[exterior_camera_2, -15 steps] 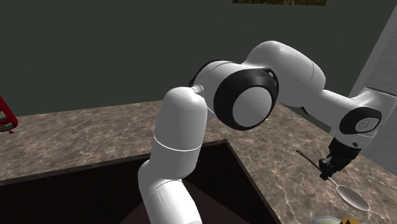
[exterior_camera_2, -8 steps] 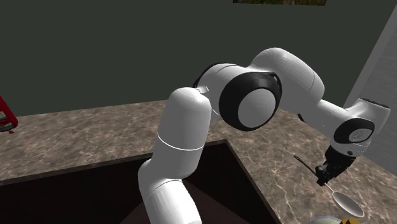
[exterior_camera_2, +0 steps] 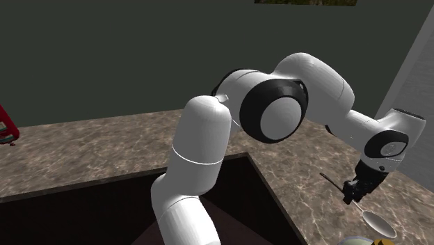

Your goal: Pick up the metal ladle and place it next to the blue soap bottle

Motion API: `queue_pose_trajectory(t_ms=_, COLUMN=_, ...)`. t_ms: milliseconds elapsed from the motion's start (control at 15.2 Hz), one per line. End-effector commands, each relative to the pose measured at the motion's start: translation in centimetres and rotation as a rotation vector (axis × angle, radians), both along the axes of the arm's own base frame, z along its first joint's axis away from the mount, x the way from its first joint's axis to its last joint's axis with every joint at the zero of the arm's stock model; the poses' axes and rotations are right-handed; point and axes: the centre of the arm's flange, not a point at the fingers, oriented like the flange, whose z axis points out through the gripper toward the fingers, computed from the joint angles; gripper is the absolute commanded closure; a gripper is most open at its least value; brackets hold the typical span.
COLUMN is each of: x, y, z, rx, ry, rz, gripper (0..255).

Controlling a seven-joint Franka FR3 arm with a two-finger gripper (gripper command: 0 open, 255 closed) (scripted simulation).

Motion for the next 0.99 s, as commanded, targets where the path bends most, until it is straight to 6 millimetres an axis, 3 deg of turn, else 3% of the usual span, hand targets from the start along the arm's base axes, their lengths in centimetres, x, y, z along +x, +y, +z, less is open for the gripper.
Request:
queue_pose_trajectory(t_ms=0, x=0.0, y=0.0, z=0.0, rx=0.0, ry=0.0, rz=0.0, gripper=0)
queue_pose_trajectory(t_ms=264, x=0.0, y=0.0, z=0.0, rx=0.0, ry=0.0, rz=0.0, gripper=0)
queue_pose_trajectory(t_ms=528, x=0.5, y=-0.2, z=5.0, rx=0.0, ry=0.0, rz=0.0, gripper=0)
queue_pose_trajectory(t_ms=924, x=0.5, y=-0.2, z=5.0, rx=0.0, ry=0.0, rz=0.0, gripper=0)
